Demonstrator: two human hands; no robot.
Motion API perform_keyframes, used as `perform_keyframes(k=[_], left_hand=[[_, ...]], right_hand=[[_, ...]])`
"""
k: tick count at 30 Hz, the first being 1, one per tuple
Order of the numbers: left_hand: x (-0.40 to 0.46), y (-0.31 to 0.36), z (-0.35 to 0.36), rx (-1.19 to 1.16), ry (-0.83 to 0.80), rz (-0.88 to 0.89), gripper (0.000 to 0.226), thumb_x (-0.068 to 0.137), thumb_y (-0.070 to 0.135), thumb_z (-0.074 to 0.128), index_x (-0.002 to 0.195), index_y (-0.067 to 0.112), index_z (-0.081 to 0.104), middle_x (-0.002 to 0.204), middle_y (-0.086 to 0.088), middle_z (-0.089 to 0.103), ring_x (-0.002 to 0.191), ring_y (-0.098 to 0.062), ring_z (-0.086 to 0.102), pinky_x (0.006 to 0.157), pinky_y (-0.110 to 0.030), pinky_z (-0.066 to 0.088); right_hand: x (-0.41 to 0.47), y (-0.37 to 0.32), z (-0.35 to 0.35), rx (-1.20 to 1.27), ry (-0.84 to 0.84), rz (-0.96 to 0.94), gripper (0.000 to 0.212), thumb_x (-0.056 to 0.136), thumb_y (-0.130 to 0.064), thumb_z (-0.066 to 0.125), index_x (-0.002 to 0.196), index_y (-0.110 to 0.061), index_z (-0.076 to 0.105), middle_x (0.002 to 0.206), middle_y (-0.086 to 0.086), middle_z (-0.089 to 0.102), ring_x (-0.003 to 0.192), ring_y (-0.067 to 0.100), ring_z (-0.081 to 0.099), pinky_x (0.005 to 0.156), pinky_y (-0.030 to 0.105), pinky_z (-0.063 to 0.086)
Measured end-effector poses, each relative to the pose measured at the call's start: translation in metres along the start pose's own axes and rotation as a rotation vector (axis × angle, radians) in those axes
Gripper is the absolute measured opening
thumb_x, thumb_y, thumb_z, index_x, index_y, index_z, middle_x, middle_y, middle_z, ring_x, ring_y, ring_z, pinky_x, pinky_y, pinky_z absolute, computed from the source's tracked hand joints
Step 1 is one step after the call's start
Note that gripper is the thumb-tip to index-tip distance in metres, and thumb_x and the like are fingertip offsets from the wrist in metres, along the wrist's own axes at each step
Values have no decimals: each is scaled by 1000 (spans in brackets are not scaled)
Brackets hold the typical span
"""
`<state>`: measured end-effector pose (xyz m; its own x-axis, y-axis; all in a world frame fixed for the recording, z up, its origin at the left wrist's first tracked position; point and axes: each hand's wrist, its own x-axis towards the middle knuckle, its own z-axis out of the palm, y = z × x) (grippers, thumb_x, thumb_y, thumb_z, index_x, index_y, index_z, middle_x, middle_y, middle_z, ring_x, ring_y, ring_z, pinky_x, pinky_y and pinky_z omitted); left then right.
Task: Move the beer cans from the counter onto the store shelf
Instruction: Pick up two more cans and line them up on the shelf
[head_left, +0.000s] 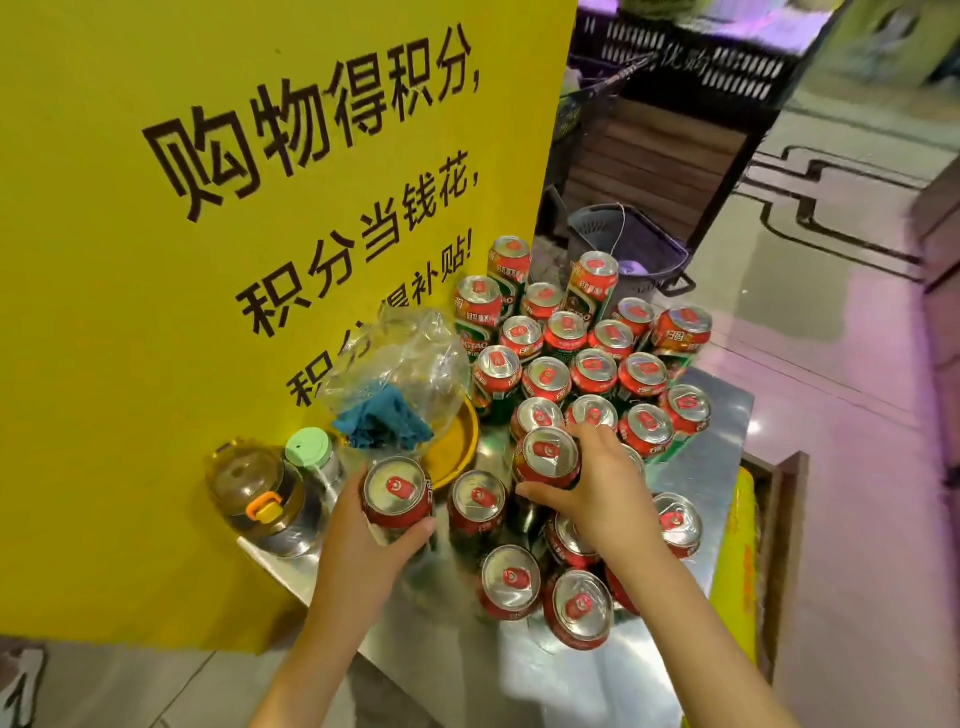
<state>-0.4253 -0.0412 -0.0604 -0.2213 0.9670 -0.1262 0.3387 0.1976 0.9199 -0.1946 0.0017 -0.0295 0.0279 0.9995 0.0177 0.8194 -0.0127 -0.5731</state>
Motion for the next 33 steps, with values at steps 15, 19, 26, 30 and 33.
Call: perform_keyframes(k=[15,19,26,30,33], left_hand=[[4,0,-4,-47,8,-17,67,62,19,85,121,24,52,113,3,62,104,-13,57,83,-22,44],[3,10,-14,-67,64,-15,72,61,23,85,125,22,52,118,1,61,111,-18,57,90,-33,49],[-9,67,-44,-150,86,197,72,50,41,79,117,32,53,111,11,61,101,-4,57,82,-22,49],[-18,98,-52,-240,19,275,74,43,52,82,110,38,52,102,20,62,93,12,56,67,-4,46],[-23,118,-46,-342,-69,269,64,40,54,70,99,38,55,86,29,66,84,13,59,62,-3,45]], right_hand=[[5,2,9,424,-110,70,74,52,-17,90,116,-33,56,106,-18,64,100,0,59,90,26,49],[8,-14,-7,486,-49,51,69,51,-13,90,109,-34,58,99,-19,66,91,-8,60,78,14,47],[-4,-49,-62,622,145,1,65,53,-15,90,106,-32,58,100,-15,66,89,-4,63,75,11,49],[-23,-63,-87,788,250,17,70,49,-18,92,107,-33,57,105,-10,66,93,5,65,77,23,53],[-45,-68,-102,918,321,31,69,40,-31,86,103,-32,58,99,-8,70,90,7,68,69,20,54]])
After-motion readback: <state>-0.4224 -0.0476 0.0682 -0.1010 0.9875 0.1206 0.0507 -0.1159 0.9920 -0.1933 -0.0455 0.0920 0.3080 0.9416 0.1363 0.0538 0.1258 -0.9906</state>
